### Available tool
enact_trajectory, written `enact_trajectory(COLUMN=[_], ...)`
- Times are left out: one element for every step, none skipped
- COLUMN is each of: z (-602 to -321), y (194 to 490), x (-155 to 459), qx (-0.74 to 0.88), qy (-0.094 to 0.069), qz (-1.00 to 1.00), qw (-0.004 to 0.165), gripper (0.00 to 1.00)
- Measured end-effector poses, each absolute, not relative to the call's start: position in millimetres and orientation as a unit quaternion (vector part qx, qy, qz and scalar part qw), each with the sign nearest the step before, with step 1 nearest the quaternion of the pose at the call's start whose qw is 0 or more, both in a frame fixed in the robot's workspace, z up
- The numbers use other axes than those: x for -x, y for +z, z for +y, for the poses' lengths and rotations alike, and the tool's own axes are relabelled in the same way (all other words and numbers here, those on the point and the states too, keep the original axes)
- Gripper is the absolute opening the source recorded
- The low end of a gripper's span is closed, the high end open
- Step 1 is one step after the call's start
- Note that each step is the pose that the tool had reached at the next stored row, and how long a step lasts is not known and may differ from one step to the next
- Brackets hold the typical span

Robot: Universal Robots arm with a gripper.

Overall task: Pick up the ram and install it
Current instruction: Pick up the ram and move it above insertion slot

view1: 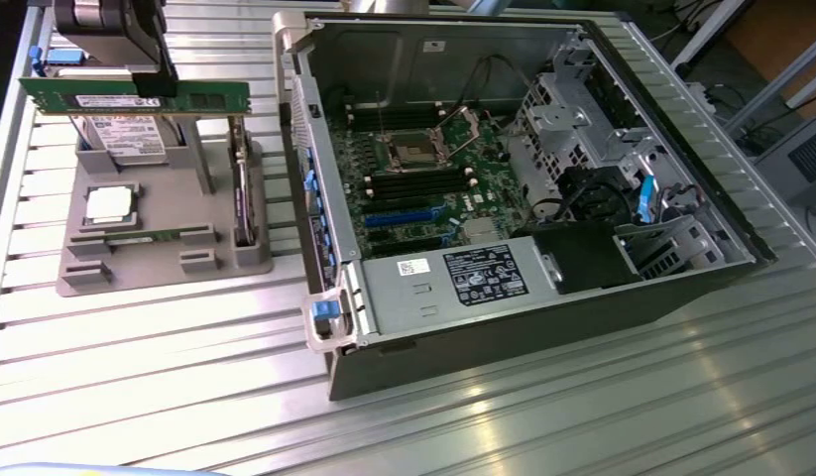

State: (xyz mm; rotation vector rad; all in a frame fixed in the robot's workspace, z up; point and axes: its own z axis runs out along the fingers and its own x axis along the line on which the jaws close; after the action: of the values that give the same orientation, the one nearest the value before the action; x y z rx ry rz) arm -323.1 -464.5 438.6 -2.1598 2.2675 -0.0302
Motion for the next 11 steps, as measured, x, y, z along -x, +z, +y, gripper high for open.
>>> enact_trajectory(z=[-464.5, -464.5, -464.5, -464.5, -464.5, -464.5, -464.5, -464.5, -464.5, -464.5, -464.5], y=[438.7, 438.7, 438.6, 438.6, 438.7, 438.7, 438.7, 438.6, 438.7, 438.7, 438.6], x=[322.7, 322.3, 321.7, 321.4, 320.9, 320.4, 319.3, 318.3, 317.5, 316.6, 315.4], qx=[0.69, 0.69, 0.69, 0.69, 0.69, 0.69, 0.69, 0.69, 0.69, 0.69, 0.69], qy=[-0.01, -0.01, -0.01, -0.01, -0.009, -0.009, -0.009, -0.009, -0.009, -0.009, -0.009], qz=[0.724, 0.724, 0.724, 0.724, 0.724, 0.724, 0.724, 0.724, 0.724, 0.724, 0.724], qw=[0.005, 0.005, 0.005, 0.005, 0.005, 0.005, 0.005, 0.005, 0.004, 0.004, 0.004], gripper=[0.12, 0.12, 0.12, 0.12, 0.12, 0.12, 0.12, 0.12, 0.12, 0.12, 0.12])
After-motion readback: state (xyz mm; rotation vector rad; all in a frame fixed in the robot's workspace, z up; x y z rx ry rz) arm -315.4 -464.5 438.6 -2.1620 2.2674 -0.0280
